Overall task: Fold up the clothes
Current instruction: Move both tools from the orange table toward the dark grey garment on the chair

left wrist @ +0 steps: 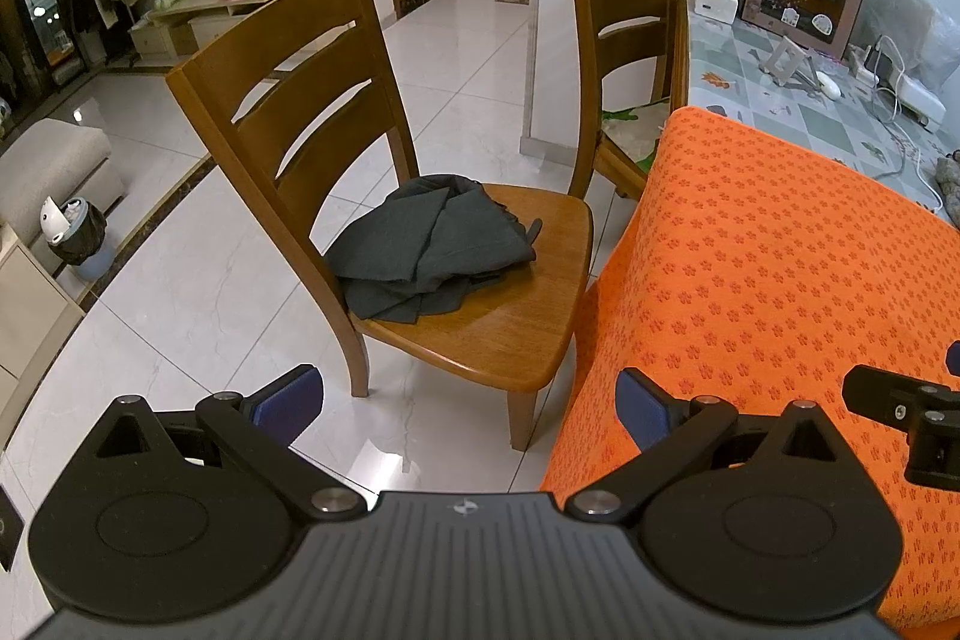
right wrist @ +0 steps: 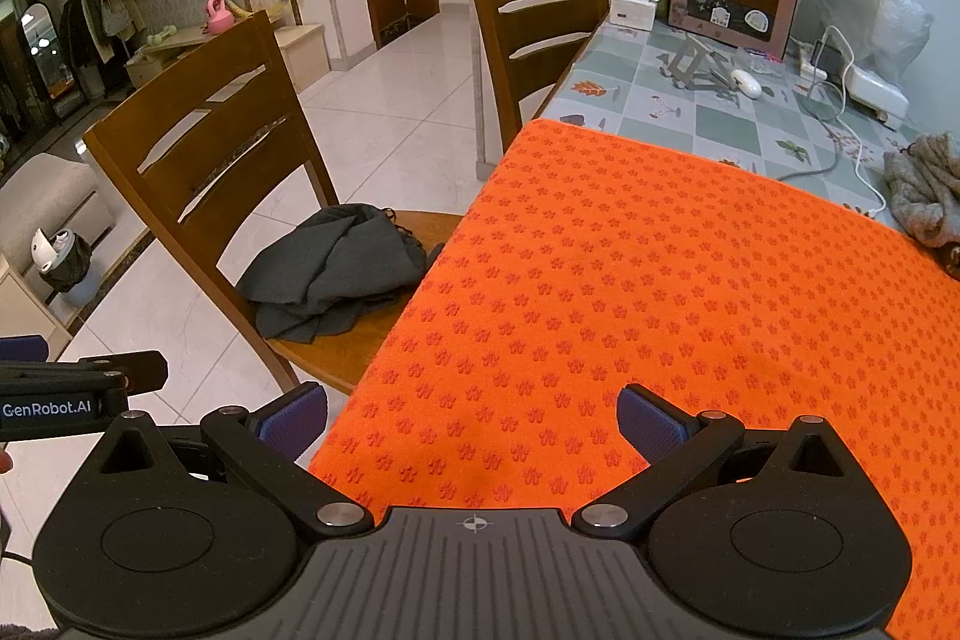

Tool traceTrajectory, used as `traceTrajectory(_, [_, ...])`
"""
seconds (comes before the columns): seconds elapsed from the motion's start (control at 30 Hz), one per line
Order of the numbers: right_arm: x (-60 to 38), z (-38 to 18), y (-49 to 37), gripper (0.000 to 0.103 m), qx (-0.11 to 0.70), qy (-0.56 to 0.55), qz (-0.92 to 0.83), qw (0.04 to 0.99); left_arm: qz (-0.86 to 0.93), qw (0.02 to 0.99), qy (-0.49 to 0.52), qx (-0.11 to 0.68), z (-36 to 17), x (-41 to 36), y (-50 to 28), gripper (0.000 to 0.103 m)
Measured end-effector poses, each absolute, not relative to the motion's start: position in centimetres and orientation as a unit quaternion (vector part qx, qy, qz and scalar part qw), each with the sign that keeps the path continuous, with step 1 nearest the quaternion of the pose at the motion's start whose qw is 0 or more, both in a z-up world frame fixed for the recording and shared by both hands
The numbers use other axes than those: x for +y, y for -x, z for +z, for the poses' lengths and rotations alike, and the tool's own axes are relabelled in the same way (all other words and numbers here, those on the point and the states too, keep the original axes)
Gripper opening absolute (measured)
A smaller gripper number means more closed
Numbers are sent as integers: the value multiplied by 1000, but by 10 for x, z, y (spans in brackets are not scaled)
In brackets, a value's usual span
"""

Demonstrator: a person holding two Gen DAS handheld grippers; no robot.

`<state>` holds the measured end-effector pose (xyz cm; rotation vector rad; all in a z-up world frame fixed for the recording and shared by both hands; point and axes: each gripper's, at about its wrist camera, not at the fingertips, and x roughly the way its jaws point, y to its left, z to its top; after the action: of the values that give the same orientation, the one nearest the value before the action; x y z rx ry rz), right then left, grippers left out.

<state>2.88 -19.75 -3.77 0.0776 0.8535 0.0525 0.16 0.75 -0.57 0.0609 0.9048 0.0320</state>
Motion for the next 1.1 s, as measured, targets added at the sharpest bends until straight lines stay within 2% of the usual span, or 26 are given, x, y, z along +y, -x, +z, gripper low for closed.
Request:
traceTrajectory(0.8, [-191,-31,-32,102,427,-34,49,902,28,890,-36,455,-7,12,-4,103])
traceTrajectory(1.1, [-195,-27,-59,102,423,-7,113,899,65,899,-14,433,2,6,-2,103])
